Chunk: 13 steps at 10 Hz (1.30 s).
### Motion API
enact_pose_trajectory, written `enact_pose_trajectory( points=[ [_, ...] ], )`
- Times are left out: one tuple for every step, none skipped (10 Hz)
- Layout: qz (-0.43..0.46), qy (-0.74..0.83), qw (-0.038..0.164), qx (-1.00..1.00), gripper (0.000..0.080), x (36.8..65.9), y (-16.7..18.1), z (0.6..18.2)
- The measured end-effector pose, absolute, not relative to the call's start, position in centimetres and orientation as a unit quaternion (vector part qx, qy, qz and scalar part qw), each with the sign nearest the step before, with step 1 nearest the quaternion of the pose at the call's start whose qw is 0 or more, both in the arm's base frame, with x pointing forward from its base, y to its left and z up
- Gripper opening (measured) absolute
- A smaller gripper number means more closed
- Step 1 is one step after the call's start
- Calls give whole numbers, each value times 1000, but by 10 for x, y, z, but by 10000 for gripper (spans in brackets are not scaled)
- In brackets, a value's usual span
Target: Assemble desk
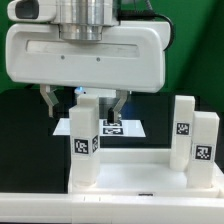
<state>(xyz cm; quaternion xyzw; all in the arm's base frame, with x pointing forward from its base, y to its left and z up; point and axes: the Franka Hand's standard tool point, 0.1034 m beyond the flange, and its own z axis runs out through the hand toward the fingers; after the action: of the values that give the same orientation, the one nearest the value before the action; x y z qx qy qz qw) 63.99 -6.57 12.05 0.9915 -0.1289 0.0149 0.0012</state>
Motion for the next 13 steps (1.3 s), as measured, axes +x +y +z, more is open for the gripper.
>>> enact_pose_trajectory(
  points=[
    [15,-104,2,994,649,640,-66,121],
    [15,-91,3,996,649,640,-65,120],
    [14,-91,3,996,525,640,-66,120],
    [14,-92,3,996,386,640,-66,120],
    [15,-92,3,996,290,640,-66,120],
    [14,-100,3,995,290,640,-66,120],
    [14,-101,3,995,290,640,-66,120],
    [14,-109,2,994,290,640,-66,120],
    [15,-162,0,987,291,640,-65,120],
    [15,-195,0,981,291,640,-65,120],
    [15,-217,-1,976,291,640,-65,120],
    [15,-253,-1,967,291,640,-65,120],
    [14,-284,-2,959,291,640,-65,120]
  ],
)
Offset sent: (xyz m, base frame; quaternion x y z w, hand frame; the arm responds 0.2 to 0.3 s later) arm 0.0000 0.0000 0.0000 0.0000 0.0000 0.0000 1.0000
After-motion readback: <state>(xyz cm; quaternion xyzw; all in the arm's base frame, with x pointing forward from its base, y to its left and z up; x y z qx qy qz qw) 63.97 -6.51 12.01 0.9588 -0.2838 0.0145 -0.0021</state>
